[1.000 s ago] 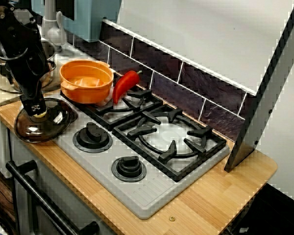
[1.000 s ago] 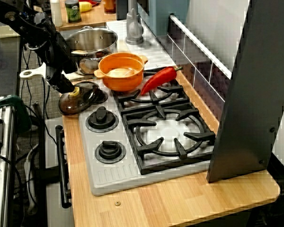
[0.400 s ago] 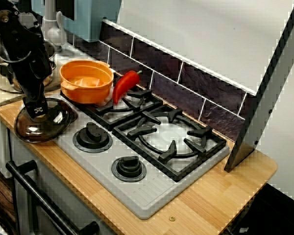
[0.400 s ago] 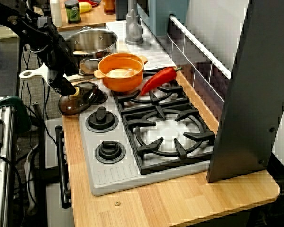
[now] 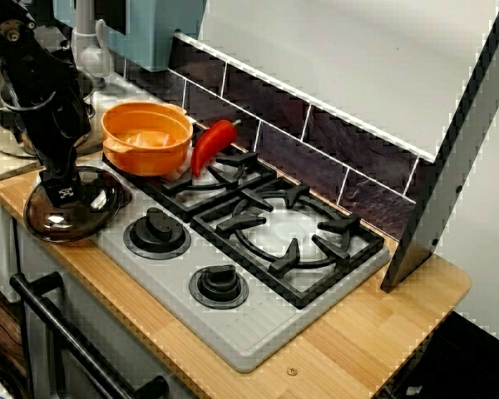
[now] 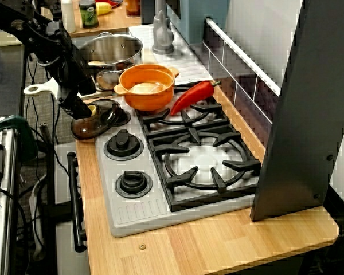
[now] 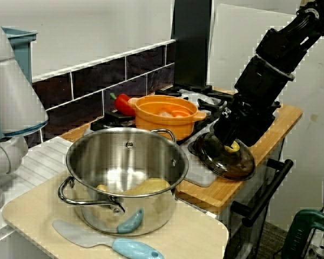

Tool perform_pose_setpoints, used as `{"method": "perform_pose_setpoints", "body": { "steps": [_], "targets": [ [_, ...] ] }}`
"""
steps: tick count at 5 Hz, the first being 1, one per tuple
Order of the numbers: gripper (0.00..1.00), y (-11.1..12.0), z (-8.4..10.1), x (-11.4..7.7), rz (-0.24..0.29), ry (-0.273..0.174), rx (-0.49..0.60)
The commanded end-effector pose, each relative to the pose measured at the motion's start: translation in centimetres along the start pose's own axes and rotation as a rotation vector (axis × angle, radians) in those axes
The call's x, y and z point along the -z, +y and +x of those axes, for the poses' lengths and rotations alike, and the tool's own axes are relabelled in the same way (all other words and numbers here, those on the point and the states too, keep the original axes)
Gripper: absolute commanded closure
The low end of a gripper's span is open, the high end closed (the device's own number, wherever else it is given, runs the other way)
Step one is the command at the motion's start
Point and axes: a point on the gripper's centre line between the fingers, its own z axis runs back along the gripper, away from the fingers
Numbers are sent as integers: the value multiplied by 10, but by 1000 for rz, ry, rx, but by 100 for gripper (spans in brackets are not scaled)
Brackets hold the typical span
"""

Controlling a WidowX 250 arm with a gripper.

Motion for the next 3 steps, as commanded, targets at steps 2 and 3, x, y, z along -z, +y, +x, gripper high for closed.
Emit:
{"method": "perform_pose_setpoints", "body": {
  "steps": [2, 3],
  "targets": [
    [0, -1, 5, 3, 2, -7, 14],
    [0, -2, 7, 6, 9, -3, 15]
  ]
}}
